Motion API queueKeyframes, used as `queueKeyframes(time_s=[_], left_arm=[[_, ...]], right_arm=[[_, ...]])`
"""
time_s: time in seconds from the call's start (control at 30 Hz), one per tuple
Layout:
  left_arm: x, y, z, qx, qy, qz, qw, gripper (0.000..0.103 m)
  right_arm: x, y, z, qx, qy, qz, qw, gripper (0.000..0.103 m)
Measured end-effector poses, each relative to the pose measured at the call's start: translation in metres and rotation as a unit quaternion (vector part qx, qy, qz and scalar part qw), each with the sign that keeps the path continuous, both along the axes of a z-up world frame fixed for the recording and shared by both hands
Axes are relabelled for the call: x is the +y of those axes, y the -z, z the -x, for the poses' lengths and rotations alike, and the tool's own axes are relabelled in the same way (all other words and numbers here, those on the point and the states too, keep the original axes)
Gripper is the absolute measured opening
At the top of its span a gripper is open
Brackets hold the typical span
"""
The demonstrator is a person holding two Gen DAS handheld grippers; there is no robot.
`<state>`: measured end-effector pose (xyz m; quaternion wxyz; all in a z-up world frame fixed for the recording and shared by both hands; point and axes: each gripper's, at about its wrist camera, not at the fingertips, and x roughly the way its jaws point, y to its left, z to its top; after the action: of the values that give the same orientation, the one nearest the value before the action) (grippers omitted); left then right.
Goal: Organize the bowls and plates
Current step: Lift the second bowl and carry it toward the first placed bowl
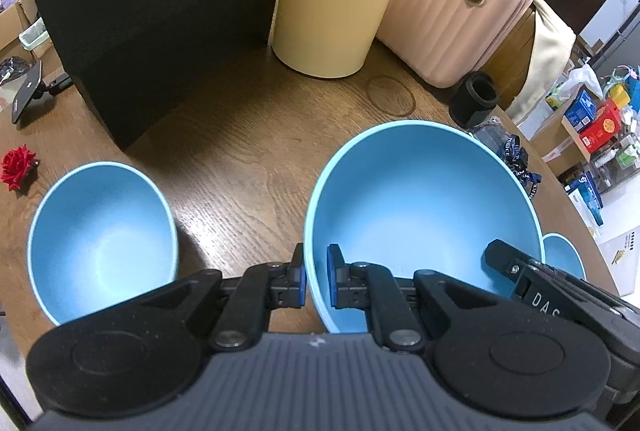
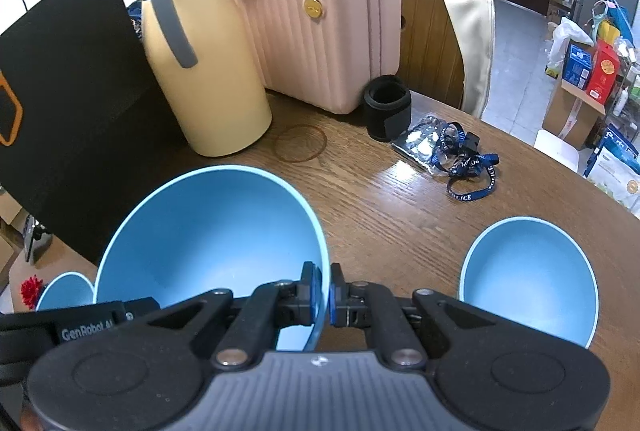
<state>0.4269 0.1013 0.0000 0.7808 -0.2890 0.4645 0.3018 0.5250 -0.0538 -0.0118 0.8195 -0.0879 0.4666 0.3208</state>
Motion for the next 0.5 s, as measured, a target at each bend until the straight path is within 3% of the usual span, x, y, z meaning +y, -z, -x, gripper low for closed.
queueKeyframes(time_s=[0.5], left_arm=[[0.03, -0.014, 0.035, 0.001, 0.009, -0.01, 0.9999, 0.011]], right_arm=[[0.024, -0.009, 0.043, -0.002, 0.01, -0.01, 1.0, 0.006]])
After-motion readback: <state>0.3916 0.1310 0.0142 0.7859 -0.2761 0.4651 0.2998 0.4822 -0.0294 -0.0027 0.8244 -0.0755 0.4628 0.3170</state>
